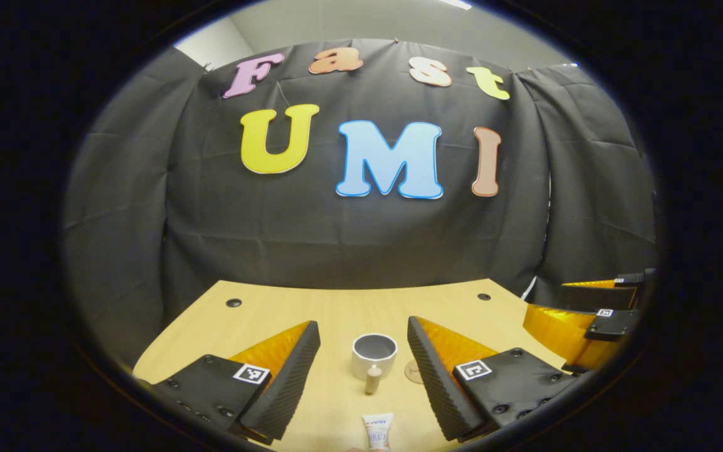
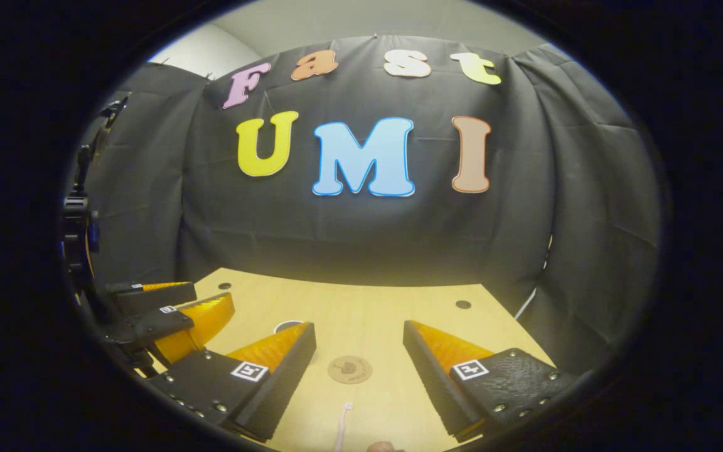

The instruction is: Put the toothbrush and toothpaste on the desktop into the cup, then pick up the cup and place it on the coaster on the desktop.

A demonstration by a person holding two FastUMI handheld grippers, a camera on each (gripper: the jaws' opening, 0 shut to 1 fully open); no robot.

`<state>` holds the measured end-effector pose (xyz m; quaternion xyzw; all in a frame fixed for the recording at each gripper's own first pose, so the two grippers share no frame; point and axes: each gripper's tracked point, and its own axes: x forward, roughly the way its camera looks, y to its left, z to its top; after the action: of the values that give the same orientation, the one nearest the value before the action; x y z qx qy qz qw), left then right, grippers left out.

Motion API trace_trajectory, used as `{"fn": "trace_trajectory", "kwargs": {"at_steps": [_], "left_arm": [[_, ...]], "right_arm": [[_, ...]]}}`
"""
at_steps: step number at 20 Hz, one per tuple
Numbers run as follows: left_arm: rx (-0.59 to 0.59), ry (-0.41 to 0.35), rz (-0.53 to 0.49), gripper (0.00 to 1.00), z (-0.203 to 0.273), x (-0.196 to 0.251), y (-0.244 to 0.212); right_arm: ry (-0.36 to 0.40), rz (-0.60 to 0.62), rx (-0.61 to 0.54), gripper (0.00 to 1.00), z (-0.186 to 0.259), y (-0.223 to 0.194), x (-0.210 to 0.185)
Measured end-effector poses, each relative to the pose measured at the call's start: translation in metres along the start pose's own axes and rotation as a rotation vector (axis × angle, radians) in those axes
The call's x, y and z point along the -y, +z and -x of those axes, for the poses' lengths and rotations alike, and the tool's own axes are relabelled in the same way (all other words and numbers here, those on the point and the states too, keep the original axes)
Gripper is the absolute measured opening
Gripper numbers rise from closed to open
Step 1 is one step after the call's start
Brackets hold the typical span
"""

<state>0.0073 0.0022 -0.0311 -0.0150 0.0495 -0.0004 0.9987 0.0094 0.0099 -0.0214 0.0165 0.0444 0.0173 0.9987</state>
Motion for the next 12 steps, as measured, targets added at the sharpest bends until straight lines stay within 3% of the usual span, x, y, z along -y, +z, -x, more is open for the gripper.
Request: {"fn": "trace_trajectory", "kwargs": {"at_steps": [12], "left_arm": [[-0.228, -0.022, 0.002, 0.92, -0.023, 0.015, -0.069]], "right_arm": [[0.061, -0.065, -0.260, 0.92, -0.014, -0.064, -0.006]]}}
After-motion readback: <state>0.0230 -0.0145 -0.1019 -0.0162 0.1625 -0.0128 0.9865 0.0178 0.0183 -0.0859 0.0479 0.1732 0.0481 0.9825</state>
